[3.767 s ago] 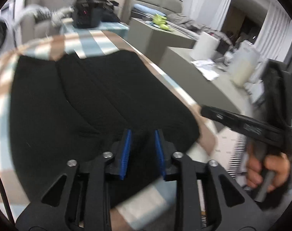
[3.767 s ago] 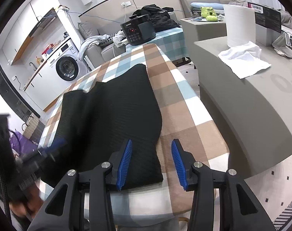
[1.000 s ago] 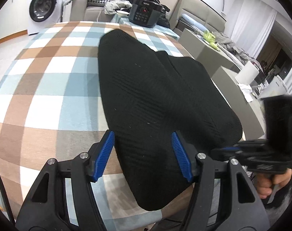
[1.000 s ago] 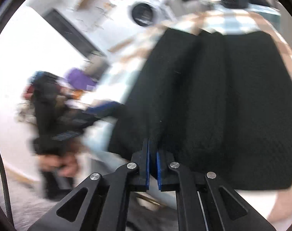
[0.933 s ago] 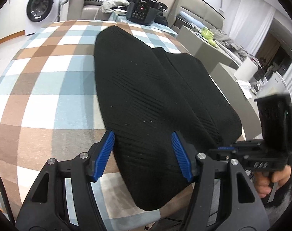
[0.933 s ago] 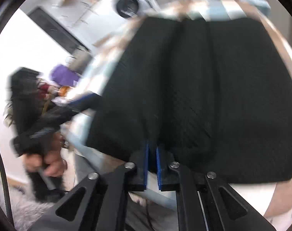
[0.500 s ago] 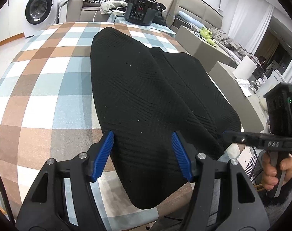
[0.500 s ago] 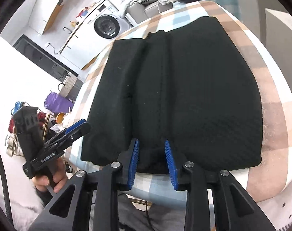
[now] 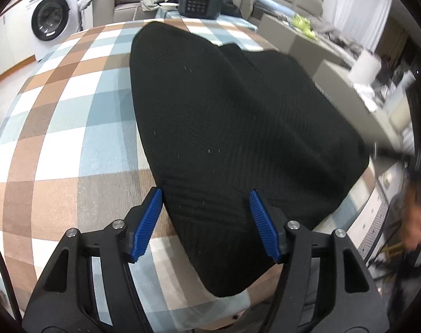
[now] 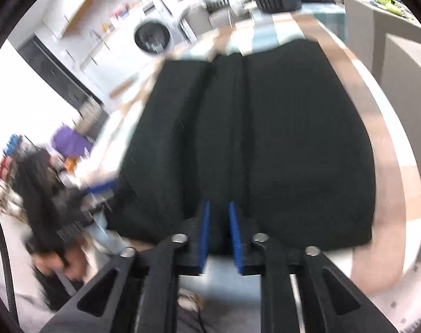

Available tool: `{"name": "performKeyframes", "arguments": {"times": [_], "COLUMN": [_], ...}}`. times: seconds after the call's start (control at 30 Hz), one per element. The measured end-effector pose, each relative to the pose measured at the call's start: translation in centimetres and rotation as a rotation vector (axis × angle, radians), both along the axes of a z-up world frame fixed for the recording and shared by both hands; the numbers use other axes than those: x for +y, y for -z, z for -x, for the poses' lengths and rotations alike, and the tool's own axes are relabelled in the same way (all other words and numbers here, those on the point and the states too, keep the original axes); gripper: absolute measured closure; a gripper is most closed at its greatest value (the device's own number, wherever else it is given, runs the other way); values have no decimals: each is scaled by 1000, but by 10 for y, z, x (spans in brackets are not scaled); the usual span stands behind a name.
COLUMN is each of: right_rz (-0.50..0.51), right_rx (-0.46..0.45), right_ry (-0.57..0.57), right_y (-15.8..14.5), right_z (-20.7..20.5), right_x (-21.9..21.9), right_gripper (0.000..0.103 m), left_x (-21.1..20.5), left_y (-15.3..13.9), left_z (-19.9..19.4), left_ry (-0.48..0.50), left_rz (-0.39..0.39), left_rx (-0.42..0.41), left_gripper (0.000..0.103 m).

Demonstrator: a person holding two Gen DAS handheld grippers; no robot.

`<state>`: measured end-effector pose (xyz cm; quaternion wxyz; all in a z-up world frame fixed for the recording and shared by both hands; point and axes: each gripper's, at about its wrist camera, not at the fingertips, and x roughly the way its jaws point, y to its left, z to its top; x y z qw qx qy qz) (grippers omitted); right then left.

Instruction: Fold small clothes

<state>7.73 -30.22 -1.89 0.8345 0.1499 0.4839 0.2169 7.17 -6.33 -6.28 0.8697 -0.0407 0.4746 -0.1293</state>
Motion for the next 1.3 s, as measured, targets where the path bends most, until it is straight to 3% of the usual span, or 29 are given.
{"name": "performKeyframes", "arguments": {"times": [0.03,0.2,0.33,0.57,0.6,0.63,0.73,0.83,0.97,1.13,1.3], "right_rz": [-9,-51,-29,-23,-13,-2,23,123,232,115,-21], "right_rx": [-12,0,58,90,81,64,-37,-134,-76,97,95], "right_ry": [1,-48,-46,-38,-44,-57,-99,-81,-21,17,-42], "right_y": [-2,6,27,36,34,33,9,-22,-8,31,21], "right_z": [-9,-69,-115,-155,-154,-156,-144,-132,-144,-154,-95], "right_x": [4,40,71,81,81,84,88,84,68,46,27], "right_gripper": [67,63,63,65,72,92,95,95,95,91,70], "left_x": [1,9,13,36,40,44,57,68,72,67,57], "left_y": [0,-2,7,-6,-8,-11,-20,-29,-30,-22,-15], "left_z": [2,17,28,35,33,32,28,26,20,17,13], "left_ry": [5,38,56,7,-8,-20,-64,-104,-132,-149,-130], "left_rz": [7,39,6,97,101,109,133,172,173,176,175], "left_rx": [-1,2,28,-8,-14,-19,-45,-61,-59,-24,-10], "left_gripper": [41,40,36,36,36,36,36,36,36,36,36]}}
